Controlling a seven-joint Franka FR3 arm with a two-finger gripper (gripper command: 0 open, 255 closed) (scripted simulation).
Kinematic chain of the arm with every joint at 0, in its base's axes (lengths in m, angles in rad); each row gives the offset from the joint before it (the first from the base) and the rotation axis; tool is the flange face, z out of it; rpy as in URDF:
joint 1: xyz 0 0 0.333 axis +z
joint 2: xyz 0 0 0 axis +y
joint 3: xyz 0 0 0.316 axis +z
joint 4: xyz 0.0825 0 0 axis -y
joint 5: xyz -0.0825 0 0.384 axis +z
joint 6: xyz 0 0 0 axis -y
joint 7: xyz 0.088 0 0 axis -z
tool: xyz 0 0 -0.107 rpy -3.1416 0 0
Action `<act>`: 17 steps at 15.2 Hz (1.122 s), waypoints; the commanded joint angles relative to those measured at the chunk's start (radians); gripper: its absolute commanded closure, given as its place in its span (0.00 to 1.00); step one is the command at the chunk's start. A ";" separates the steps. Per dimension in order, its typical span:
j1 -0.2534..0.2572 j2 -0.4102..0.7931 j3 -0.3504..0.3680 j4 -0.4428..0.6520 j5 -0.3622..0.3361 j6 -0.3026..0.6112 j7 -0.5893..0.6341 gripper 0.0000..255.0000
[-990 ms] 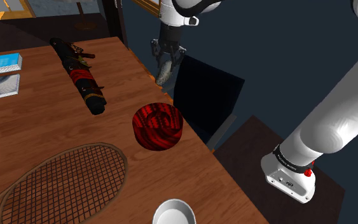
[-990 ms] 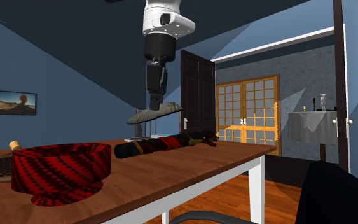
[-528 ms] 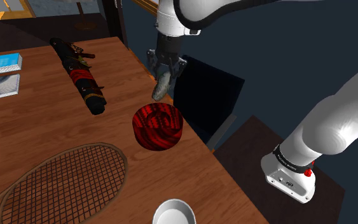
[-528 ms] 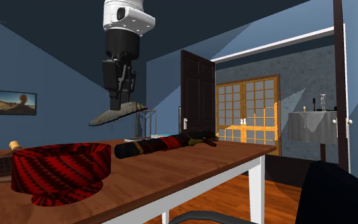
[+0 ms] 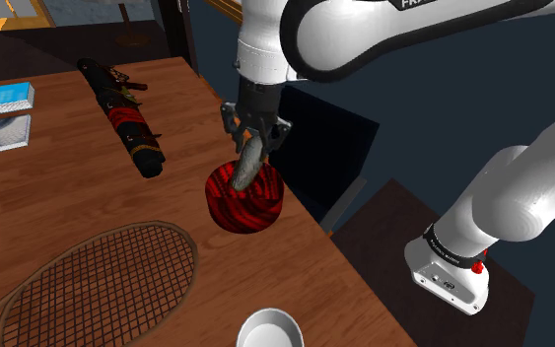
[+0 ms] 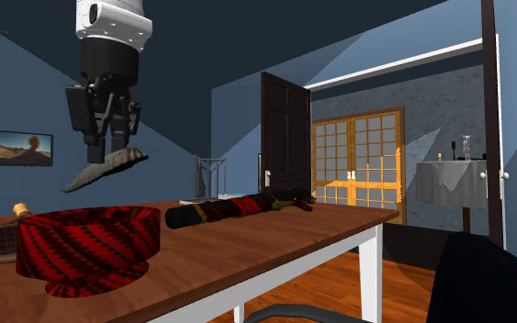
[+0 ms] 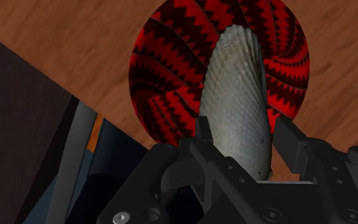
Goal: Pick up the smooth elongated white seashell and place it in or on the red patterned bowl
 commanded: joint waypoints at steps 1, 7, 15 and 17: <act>0.003 0.005 0.007 -0.019 -0.001 0.025 0.009 1.00; 0.005 0.031 0.016 -0.077 -0.009 0.106 0.012 1.00; 0.005 0.056 0.023 -0.114 -0.018 0.165 0.017 1.00; 0.005 0.056 0.023 -0.114 -0.018 0.165 0.017 1.00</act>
